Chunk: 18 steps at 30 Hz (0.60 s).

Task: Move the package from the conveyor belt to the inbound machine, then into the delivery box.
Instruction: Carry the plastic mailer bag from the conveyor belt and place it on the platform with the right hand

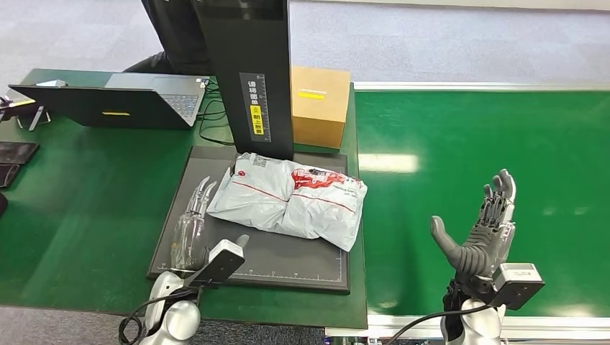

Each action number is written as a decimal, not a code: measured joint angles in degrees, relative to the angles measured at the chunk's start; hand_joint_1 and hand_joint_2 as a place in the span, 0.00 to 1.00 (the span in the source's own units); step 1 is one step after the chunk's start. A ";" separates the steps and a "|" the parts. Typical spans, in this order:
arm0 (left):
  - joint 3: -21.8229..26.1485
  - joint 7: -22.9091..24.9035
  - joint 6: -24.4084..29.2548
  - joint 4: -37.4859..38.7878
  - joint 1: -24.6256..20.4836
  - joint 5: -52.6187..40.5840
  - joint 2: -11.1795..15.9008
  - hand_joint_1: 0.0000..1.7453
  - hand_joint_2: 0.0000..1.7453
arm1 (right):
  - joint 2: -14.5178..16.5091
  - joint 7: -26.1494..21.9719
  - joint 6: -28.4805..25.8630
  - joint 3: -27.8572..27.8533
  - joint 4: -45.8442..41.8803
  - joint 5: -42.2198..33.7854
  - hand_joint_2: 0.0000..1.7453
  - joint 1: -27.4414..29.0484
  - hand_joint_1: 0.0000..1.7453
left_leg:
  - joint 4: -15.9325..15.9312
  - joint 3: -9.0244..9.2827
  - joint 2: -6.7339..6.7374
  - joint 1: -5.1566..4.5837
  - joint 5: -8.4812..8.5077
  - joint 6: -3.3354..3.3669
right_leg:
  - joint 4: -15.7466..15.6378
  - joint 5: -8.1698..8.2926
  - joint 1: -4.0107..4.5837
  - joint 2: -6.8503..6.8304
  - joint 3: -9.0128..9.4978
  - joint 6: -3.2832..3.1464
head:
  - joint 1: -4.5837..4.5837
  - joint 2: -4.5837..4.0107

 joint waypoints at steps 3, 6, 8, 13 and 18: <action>-0.24 -2.33 -3.91 0.00 0.03 3.73 0.00 0.00 1.00 | 0.00 -0.01 0.02 0.00 0.02 0.01 1.00 0.01 0.00 | 0.00 0.00 0.00 0.00 0.00 0.00 | 0.00 0.00 0.00 0.00 0.00 0.00 | 0.00 0.00; -0.55 -2.43 -6.94 0.01 0.03 4.43 0.00 0.00 1.00 | 0.00 -0.01 0.02 0.00 0.07 0.03 1.00 0.01 0.00 | 0.00 0.00 0.00 0.00 0.00 0.00 | 0.00 0.00 0.00 0.00 0.00 0.00 | -0.01 0.00; -0.84 -1.57 -8.09 0.06 0.00 3.64 0.00 0.00 1.00 | 0.00 -0.01 0.03 0.00 0.16 0.05 1.00 0.01 0.00 | 0.00 0.00 0.00 0.00 0.00 0.00 | 0.00 0.00 0.00 0.00 0.00 0.00 | -0.01 0.00; -1.78 4.75 -6.90 0.86 -0.42 -4.65 0.01 0.00 1.00 | 0.00 0.00 0.66 0.00 0.33 0.31 1.00 0.01 0.00 | 0.00 0.00 0.00 0.00 0.00 0.00 | 0.00 0.00 0.00 0.00 0.00 0.00 | 0.00 0.00; -2.09 10.20 -5.99 2.79 -1.46 -12.34 0.02 0.00 1.00 | 0.00 0.05 1.24 -0.02 0.37 0.87 1.00 0.00 0.00 | 0.00 0.00 0.00 0.00 0.00 0.00 | 0.00 0.00 0.00 0.00 0.00 0.00 | 0.00 0.00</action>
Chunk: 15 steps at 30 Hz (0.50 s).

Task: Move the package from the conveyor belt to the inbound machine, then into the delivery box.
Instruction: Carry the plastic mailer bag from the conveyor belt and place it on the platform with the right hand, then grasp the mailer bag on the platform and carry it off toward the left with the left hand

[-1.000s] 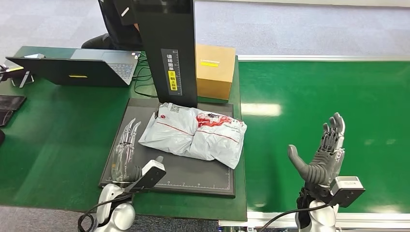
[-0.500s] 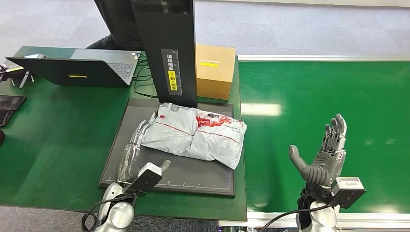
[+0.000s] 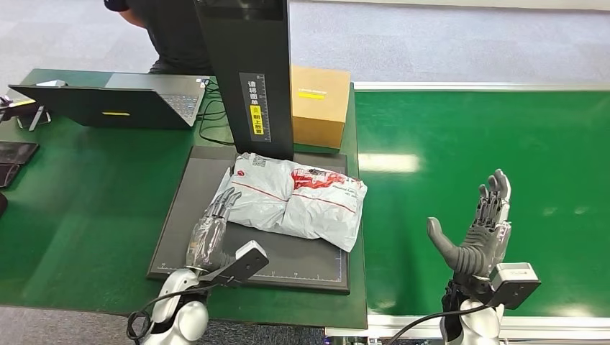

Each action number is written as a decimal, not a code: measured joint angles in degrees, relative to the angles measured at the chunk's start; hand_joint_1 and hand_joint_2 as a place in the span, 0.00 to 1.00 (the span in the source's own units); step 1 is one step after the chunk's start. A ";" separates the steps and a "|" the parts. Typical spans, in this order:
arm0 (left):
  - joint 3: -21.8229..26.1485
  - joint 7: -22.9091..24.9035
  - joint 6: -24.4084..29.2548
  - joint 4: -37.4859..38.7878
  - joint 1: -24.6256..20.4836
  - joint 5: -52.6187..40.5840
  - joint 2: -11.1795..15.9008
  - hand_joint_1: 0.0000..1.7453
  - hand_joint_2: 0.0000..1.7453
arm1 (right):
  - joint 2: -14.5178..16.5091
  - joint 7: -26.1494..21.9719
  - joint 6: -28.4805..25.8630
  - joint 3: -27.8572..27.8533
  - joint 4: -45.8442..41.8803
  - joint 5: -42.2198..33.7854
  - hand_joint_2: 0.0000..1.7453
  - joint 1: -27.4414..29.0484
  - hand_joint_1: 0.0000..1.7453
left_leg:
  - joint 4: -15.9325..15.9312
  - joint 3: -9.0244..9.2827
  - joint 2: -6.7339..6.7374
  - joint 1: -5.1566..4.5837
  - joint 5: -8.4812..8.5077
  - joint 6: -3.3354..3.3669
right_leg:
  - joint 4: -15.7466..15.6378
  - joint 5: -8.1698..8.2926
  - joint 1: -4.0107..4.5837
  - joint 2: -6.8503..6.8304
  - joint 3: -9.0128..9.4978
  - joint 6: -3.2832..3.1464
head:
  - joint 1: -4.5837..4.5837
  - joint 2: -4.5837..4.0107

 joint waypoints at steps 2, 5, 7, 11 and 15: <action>-0.09 0.57 0.07 0.73 -0.58 -1.59 -0.01 0.00 1.00 | 0.00 0.01 0.44 -0.04 0.11 0.22 1.00 -0.06 0.00 | 0.00 0.00 0.00 0.00 0.00 0.00 | 0.00 0.00 0.00 0.00 0.00 0.00 | 0.00 0.00; -0.47 0.37 0.32 1.53 -1.89 -3.10 -0.07 0.00 1.00 | 0.00 0.01 1.03 -0.07 0.49 0.45 1.00 -0.35 0.00 | 0.00 -0.01 0.00 0.00 0.00 0.00 | 0.00 0.00 0.00 0.00 0.00 0.00 | 0.01 0.00; -0.95 0.03 0.36 1.85 -3.03 -3.50 -0.24 0.00 1.00 | 0.00 0.01 1.47 -0.07 0.83 0.61 1.00 -0.75 0.00 | 0.00 -0.01 0.00 0.00 0.01 0.00 | 0.01 0.00 0.00 0.00 0.01 0.00 | 0.00 0.00; -1.91 -0.13 0.16 2.51 -5.81 -3.94 -0.78 0.00 1.00 | 0.04 0.01 1.87 -0.02 1.83 1.07 1.00 -1.94 0.00 | 0.00 -0.01 0.00 0.00 0.01 0.00 | 0.01 0.02 0.00 0.00 0.01 0.01 | 0.01 0.00; -2.58 -0.21 -0.13 3.43 -7.85 -2.99 -1.21 0.00 1.00 | 0.08 0.01 1.89 0.07 2.74 1.19 1.00 -2.81 0.00 | 0.01 -0.01 0.00 0.00 0.01 0.00 | 0.01 0.02 0.00 0.00 0.01 0.01 | 0.00 0.00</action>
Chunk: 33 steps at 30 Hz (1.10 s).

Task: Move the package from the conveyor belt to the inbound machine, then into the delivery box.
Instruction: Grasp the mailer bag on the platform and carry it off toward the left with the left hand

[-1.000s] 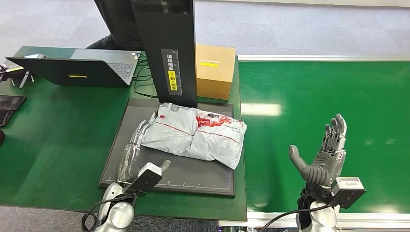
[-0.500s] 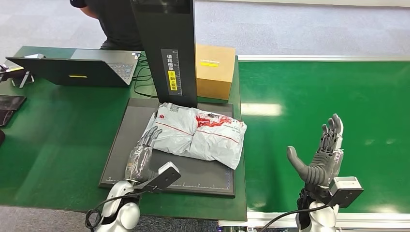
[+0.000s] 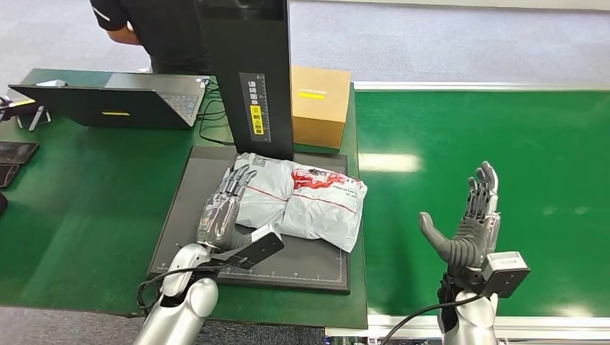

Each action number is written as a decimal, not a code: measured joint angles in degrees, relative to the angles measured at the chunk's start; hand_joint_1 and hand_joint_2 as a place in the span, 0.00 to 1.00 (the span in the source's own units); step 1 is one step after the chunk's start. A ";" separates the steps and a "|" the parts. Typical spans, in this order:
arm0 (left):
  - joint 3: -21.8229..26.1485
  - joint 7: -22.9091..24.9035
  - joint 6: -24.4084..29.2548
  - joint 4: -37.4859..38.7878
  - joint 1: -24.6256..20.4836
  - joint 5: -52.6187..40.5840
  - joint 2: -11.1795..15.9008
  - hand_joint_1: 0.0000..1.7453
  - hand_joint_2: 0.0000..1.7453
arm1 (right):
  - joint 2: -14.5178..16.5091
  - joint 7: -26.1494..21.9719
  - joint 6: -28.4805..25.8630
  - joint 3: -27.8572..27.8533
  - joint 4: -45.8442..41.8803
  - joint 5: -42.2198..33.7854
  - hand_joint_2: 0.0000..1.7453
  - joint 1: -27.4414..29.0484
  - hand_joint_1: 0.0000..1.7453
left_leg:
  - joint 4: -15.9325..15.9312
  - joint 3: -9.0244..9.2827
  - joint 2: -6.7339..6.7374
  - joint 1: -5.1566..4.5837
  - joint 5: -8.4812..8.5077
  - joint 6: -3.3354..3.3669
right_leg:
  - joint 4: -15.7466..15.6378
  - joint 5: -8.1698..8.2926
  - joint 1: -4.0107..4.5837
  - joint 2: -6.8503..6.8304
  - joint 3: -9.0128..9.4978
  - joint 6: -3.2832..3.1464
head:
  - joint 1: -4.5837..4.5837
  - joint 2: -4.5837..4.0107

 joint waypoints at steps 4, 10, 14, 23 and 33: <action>-0.10 -1.56 0.18 1.58 -1.60 3.39 -0.51 0.19 1.00 | 0.03 -0.01 -0.01 0.15 0.69 0.00 1.00 -0.49 0.00 | 0.00 0.00 0.00 0.00 0.00 0.00 | 0.00 0.00 0.00 0.00 -0.01 0.00 | 0.00 0.00; -0.21 -1.71 -1.87 4.63 -2.22 5.49 -0.72 0.86 1.00 | 0.03 -0.02 -0.02 0.19 1.49 0.00 1.00 -0.73 0.00 | 0.00 -0.01 0.00 0.00 0.00 0.00 | 0.00 -0.01 0.00 0.00 -0.02 -0.01 | 0.01 0.00; -0.38 -0.70 -5.07 7.30 -2.35 6.00 -0.72 1.00 1.00 | 0.04 -0.01 -0.02 0.19 1.77 0.01 1.00 -0.75 0.00 | 0.00 -0.01 0.00 0.00 0.00 0.00 | 0.00 -0.01 0.00 0.00 -0.01 -0.01 | -0.01 0.00; -0.42 2.72 -9.47 14.65 -4.91 6.25 -0.72 0.00 1.00 | 0.23 -0.01 -0.38 0.50 2.66 0.28 1.00 -0.79 0.00 | -0.01 0.11 -0.01 0.00 0.00 0.00 | 0.00 -0.01 0.00 0.00 0.12 -0.01 | 0.00 0.00; -0.46 4.19 -9.45 17.23 -6.24 5.10 -0.74 0.00 1.00 | 0.25 0.03 -0.57 0.50 2.69 0.33 1.00 -0.74 0.00 | -0.03 0.42 -0.01 0.00 0.04 -0.06 | 0.00 0.02 0.00 0.00 0.41 -0.06 | 0.00 0.00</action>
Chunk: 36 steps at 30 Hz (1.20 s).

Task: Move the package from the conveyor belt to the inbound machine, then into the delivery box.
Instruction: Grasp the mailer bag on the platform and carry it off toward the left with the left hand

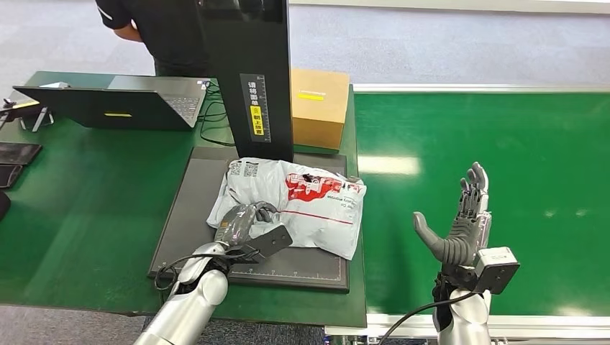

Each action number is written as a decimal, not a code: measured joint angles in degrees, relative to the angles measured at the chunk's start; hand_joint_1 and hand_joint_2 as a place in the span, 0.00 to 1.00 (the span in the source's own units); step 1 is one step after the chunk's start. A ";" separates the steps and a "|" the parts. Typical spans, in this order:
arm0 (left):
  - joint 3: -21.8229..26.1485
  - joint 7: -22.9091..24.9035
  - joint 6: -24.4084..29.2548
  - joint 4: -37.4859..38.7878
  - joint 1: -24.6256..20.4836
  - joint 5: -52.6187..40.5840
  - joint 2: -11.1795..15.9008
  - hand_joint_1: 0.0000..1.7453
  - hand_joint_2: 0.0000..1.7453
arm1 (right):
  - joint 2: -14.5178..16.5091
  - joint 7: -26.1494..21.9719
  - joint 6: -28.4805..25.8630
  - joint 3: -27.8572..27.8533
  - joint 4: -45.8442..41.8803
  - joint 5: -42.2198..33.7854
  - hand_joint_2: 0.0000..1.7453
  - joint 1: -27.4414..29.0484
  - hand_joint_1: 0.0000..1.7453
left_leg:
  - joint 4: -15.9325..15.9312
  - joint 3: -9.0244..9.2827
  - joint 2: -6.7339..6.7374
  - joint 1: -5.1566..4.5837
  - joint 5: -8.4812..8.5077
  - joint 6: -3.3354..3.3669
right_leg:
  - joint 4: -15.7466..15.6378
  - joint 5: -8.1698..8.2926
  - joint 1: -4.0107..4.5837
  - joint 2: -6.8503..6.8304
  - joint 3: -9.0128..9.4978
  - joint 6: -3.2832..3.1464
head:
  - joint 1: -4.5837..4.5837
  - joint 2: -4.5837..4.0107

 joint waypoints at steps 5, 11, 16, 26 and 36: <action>0.00 0.14 0.22 0.23 -0.06 0.29 0.00 0.00 1.00 | 0.00 0.05 -0.21 0.01 -0.02 0.01 1.00 0.09 0.00 | -0.01 0.09 0.00 0.00 0.05 -0.08 | 0.00 0.03 0.01 0.00 0.07 -0.05 | 0.00 0.00; 0.28 -1.54 -0.12 0.24 0.06 3.15 0.02 0.00 1.00 | 0.00 0.08 -0.54 0.05 -0.02 0.00 1.00 0.24 0.00 | -0.01 0.12 -0.02 0.01 0.08 -0.09 | 0.02 0.05 0.01 -0.01 0.12 -0.07 | -0.01 0.00; 0.48 -1.38 -0.49 0.22 0.15 3.19 0.02 0.00 1.00 | 0.00 0.20 -0.67 0.14 -0.02 -0.02 1.00 0.31 0.00 | -0.01 0.12 -0.04 0.01 0.09 -0.08 | 0.02 0.05 0.00 -0.02 0.15 -0.06 | 0.01 0.00; 0.03 1.09 0.23 0.22 0.13 1.09 0.01 1.00 1.00 | 0.00 0.26 -0.83 0.22 -0.02 -0.14 1.00 0.49 0.00 | -0.01 0.21 -0.01 0.00 0.09 -0.09 | 0.02 0.06 0.01 -0.01 0.18 -0.08 | -0.01 0.00; -0.24 1.81 0.51 0.22 0.15 0.60 0.02 1.00 1.00 | 0.00 0.38 -0.83 0.22 -0.02 -0.15 1.00 0.69 0.00 | -0.02 0.24 -0.01 0.01 0.11 -0.12 | 0.05 0.06 0.01 -0.01 0.20 -0.09 | 0.00 0.00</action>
